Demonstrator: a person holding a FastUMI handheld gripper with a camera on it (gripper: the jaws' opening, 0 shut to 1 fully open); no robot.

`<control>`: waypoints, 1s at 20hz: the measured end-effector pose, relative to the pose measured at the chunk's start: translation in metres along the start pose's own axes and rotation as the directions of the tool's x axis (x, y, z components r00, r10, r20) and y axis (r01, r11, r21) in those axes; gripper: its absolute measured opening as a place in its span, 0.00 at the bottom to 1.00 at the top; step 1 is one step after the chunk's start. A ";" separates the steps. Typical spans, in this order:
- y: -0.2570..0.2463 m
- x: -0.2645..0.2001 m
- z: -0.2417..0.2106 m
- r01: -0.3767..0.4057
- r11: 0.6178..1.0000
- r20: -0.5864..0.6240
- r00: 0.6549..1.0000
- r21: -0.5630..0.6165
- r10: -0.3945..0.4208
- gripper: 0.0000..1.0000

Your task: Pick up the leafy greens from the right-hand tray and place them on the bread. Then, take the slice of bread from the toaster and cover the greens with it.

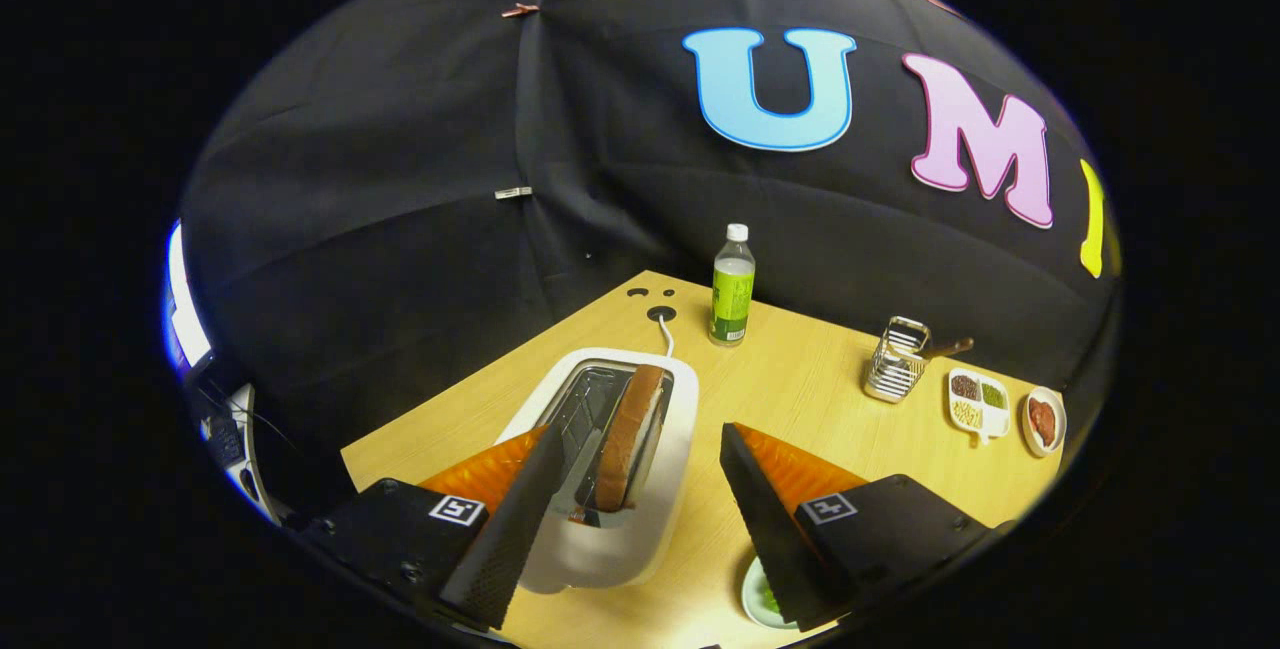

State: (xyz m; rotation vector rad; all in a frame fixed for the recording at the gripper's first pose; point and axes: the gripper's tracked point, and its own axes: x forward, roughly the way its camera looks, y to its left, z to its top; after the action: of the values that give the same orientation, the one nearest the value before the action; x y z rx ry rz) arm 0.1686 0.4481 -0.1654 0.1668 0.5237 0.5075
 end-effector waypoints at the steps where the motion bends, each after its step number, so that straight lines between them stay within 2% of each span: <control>1: -0.001 0.006 -0.004 0.012 1.000 -0.019 1.000 0.026 -0.012 0.98; 3: -0.004 0.019 -0.012 0.032 0.996 -0.060 0.998 0.083 -0.027 0.85; 6: -0.008 0.028 -0.012 0.055 0.992 -0.075 0.996 0.112 -0.046 0.53; 7: 0.003 0.025 -0.006 0.013 0.990 -0.065 0.998 0.139 -0.004 0.41; 9: 0.006 0.026 -0.009 0.021 0.990 -0.072 0.997 0.141 -0.011 0.18; 10: 0.005 0.026 -0.007 0.027 0.993 -0.063 0.998 0.117 -0.020 0.14; 13: 0.010 0.016 -0.002 0.017 0.997 -0.036 0.999 0.069 -0.015 0.11; 20: -0.004 -0.017 0.047 0.008 0.997 0.085 0.996 0.078 -0.015 0.11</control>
State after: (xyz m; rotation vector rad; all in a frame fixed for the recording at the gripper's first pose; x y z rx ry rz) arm 0.1818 0.4352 -0.1186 0.2586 0.4609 0.4668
